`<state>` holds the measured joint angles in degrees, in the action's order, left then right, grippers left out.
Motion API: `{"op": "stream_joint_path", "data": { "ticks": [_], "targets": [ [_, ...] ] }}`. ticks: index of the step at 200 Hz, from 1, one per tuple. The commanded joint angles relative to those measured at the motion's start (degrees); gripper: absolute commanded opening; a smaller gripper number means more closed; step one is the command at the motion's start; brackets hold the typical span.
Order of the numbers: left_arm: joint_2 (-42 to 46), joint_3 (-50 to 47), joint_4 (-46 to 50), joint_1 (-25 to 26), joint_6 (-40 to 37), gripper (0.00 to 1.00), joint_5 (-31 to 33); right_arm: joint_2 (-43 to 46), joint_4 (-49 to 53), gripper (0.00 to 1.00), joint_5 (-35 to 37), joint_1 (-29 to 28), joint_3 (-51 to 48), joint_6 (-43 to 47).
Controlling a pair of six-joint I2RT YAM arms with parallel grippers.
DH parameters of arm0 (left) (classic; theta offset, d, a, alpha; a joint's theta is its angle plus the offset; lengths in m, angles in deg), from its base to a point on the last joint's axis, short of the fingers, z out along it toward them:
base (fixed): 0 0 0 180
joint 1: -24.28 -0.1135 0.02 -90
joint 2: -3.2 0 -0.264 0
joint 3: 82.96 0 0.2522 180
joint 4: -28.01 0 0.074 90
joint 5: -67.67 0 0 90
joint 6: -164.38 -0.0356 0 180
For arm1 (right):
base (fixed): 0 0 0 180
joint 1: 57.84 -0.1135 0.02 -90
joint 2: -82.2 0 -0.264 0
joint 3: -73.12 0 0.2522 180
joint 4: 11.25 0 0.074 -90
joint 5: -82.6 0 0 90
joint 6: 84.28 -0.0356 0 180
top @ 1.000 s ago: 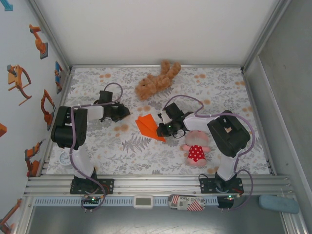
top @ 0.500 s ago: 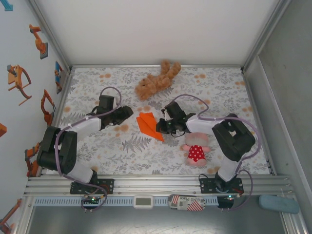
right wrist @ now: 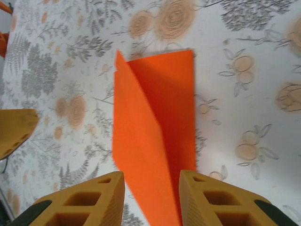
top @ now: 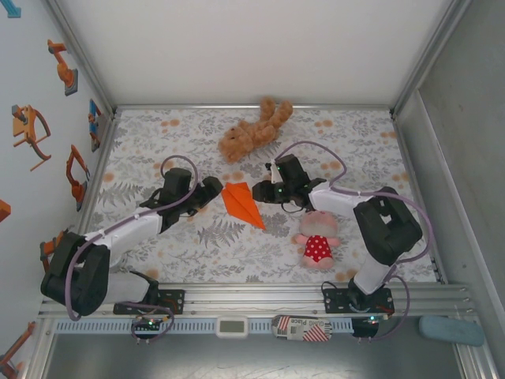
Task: Fold a paper plane with a square sheet of paper (pick it up from the middle)
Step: Pick up the paper from the center of the table.
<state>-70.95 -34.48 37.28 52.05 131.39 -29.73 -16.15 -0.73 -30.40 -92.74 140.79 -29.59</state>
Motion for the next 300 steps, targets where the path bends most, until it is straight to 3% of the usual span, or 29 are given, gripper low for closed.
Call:
{"op": "stream_joint_path", "data": {
  "ticks": [1, 17, 69, 164, 201, 248, 300],
  "targets": [
    [1.22, -0.70, -0.69, 0.18, 1.97, 0.95, 3.67, -2.00, 0.51, 0.35, -2.82, 1.09, 3.58, 4.87],
    [0.60, -0.13, -0.47, 0.17, 1.79, 1.00, 4.15, -3.87, 1.13, 0.35, -4.87, 1.17, 5.58, 6.22],
    [-1.69, 1.38, -3.63, 0.26, 2.14, 0.96, 0.07, -8.12, 2.10, 0.36, -8.30, 1.35, 8.04, 7.80],
    [-3.50, 0.79, -5.12, 0.97, 0.00, 0.96, -1.08, -12.59, 2.60, 0.33, -10.10, 1.50, 11.95, 10.06],
    [-2.93, 1.04, -4.34, 0.95, -1.09, 0.96, -1.00, -13.21, 1.41, 0.23, -11.88, 1.50, 11.84, 10.52],
    [-2.31, 0.75, -6.51, 0.97, -1.94, 0.97, -2.94, -11.03, -3.37, 0.00, -13.37, 1.72, 9.60, 10.24],
    [2.29, 0.35, -11.69, 1.00, -3.34, 0.98, -6.75, -2.23, -17.28, 0.00, -16.98, 3.56, 4.88, 1.25]
  ]
}}
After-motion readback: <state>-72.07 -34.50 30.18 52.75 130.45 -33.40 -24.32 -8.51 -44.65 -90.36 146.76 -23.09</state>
